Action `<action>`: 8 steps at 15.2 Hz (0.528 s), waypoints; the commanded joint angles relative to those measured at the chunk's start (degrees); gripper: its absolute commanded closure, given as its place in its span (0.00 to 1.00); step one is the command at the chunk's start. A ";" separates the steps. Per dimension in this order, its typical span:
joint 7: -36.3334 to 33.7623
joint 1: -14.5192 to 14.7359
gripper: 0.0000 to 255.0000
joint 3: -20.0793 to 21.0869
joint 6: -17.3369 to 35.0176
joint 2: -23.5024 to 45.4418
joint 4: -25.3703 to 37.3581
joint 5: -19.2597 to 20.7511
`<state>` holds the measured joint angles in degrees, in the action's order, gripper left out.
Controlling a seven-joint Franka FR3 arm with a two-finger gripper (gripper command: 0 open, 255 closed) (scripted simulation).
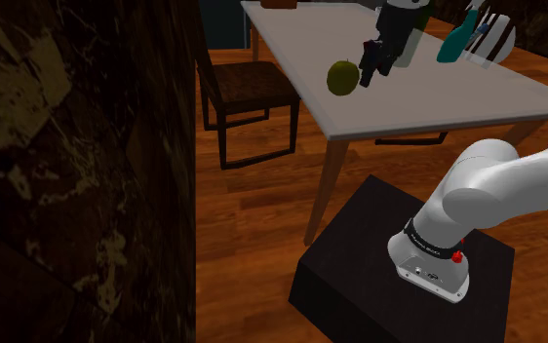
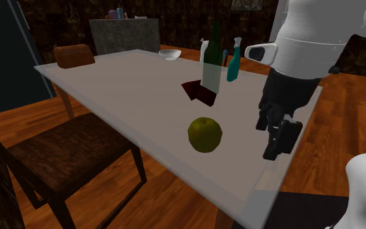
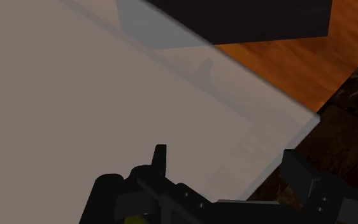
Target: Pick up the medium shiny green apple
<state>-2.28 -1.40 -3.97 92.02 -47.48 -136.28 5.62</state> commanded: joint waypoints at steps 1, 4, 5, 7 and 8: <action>0.00 0.00 0.00 0.00 0.00 0.00 0.00 0.00; 2.00 -0.41 0.00 -2.26 -0.50 7.65 6.75 0.72; 2.67 -0.49 0.00 -3.00 -0.81 10.18 9.13 0.86; 4.08 -0.63 0.00 -4.44 -1.64 15.25 14.09 0.99; 4.81 -0.69 0.00 -5.15 -2.16 17.80 16.68 0.97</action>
<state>1.67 -2.08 -8.28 90.28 -33.41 -123.25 6.61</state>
